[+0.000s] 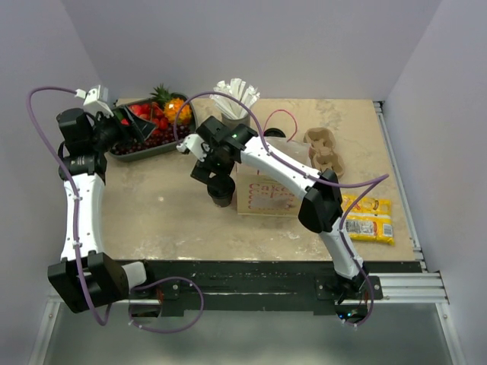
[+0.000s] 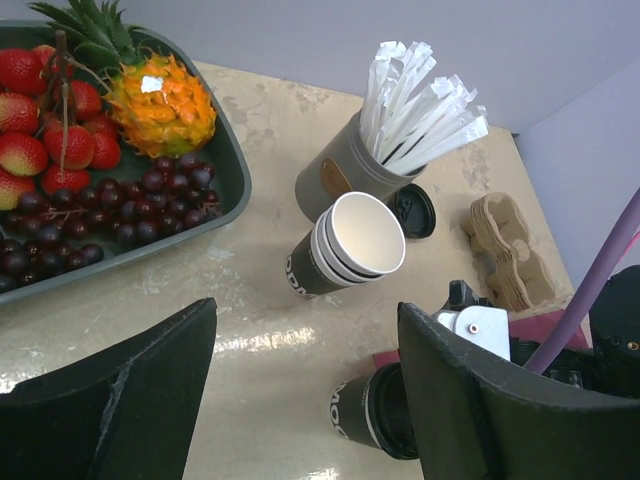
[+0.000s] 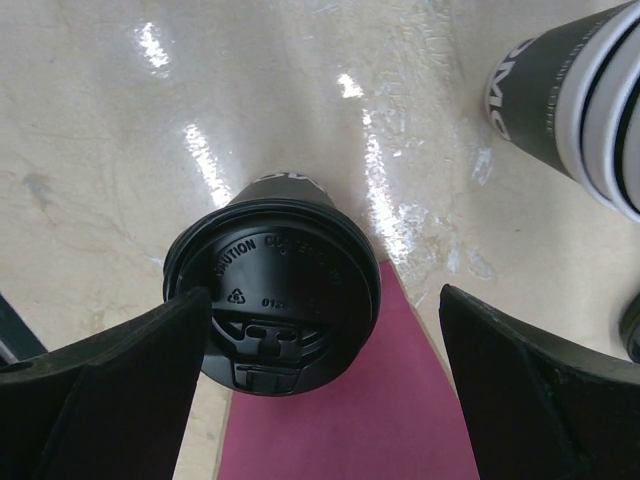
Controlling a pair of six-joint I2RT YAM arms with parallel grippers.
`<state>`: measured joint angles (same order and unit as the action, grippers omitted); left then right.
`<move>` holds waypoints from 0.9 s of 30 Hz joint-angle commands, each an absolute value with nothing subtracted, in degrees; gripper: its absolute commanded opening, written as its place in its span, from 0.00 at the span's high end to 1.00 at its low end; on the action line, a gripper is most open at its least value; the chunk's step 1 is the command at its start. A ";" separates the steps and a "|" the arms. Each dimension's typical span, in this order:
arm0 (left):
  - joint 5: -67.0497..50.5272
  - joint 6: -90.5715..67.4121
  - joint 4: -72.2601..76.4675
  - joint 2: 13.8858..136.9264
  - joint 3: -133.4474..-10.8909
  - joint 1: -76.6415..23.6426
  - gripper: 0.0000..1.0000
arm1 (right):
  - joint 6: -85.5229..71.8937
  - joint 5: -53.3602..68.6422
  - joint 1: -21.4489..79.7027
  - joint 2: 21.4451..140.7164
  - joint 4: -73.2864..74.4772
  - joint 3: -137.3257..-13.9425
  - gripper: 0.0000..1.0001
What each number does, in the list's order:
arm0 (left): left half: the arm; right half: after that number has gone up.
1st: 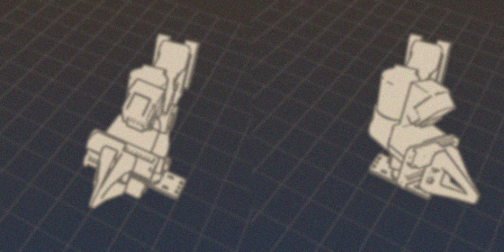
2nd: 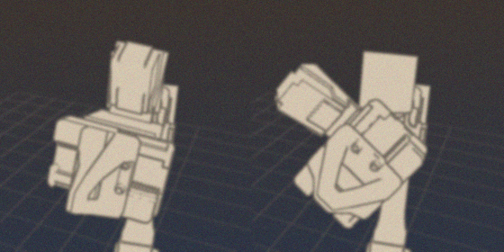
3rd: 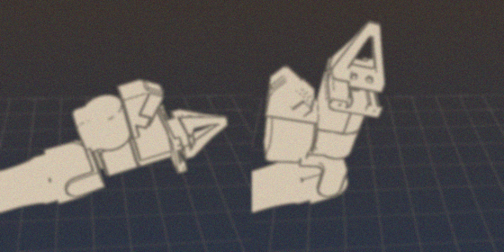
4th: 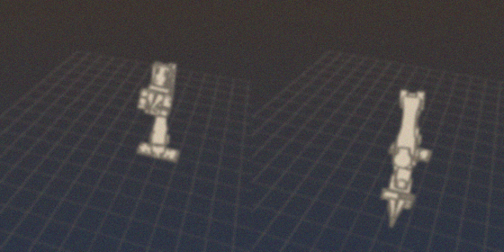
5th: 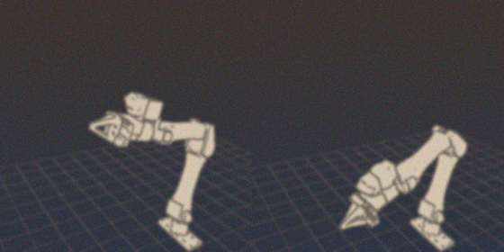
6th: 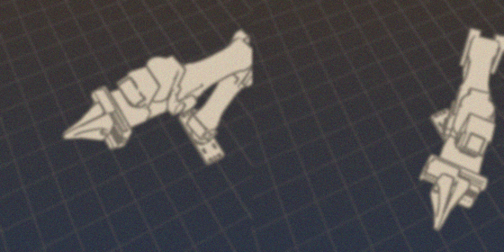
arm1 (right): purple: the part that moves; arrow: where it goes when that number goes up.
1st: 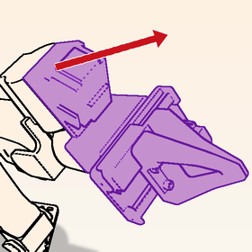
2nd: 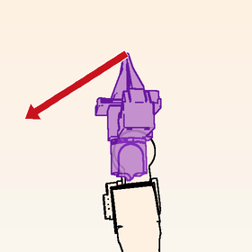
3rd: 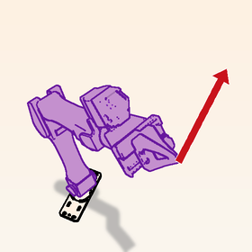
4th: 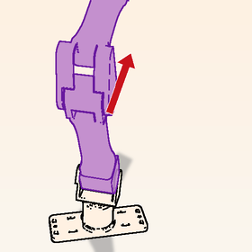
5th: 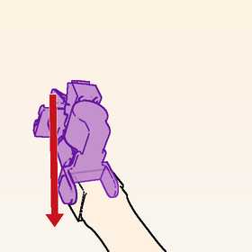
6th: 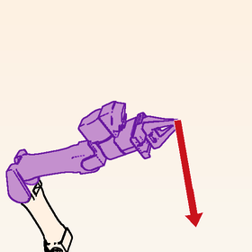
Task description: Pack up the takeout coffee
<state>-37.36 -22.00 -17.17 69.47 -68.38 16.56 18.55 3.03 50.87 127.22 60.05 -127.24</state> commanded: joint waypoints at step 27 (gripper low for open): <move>-39.64 -24.43 -14.06 69.26 -65.92 17.14 0.24 | 18.81 14.59 48.78 126.56 62.58 -127.35 0.01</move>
<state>-38.41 -23.42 -16.71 69.52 -66.35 16.56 18.41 12.21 48.88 127.22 62.19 -127.00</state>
